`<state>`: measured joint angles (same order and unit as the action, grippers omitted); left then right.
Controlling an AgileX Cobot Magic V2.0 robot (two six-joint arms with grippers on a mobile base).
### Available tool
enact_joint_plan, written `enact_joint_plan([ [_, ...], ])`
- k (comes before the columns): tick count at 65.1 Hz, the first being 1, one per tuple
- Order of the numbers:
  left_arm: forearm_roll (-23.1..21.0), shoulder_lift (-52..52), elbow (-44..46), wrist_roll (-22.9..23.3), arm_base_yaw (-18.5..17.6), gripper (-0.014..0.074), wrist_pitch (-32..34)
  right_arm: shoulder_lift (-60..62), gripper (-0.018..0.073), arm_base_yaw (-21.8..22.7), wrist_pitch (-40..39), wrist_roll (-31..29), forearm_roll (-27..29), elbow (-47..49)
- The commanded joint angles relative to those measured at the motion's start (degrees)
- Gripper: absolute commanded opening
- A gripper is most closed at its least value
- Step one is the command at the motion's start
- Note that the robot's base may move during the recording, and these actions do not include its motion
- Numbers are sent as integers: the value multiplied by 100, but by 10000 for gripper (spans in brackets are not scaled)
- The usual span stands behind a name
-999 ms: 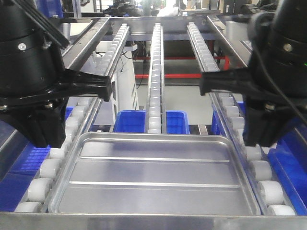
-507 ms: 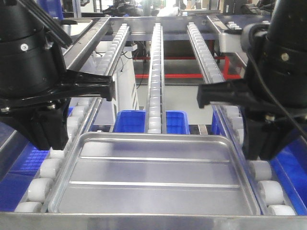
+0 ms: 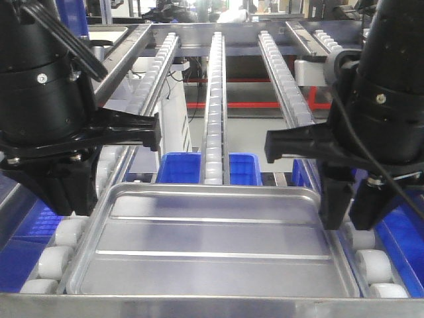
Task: Grab silver tray and stack on right shelf
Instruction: 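Lower both grippers toward the two short edges of the silver tray, then close both grippers on the tray's opposite edges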
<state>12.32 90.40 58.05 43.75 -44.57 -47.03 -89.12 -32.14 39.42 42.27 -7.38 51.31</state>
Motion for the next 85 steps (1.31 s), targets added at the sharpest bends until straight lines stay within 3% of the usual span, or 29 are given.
enact_joint_plan([
  [1,-63,-189,177,-205,-43,-92,12,162,371,2,-149,-66,-35,127],
  [7,-182,-177,177,-276,-43,-39,-33,162,371,2,-149,-66,-35,127],
  [16,-171,-152,177,-253,-31,197,-22,162,371,2,-124,-66,-35,127],
  [21,-194,-125,177,-253,-21,263,16,162,371,2,-99,-66,-35,127],
  [72,-244,324,177,-232,187,262,630,-1,371,2,-535,-66,-18,127],
  [85,-254,417,177,-232,187,198,619,-35,371,2,-530,-66,-18,127],
])
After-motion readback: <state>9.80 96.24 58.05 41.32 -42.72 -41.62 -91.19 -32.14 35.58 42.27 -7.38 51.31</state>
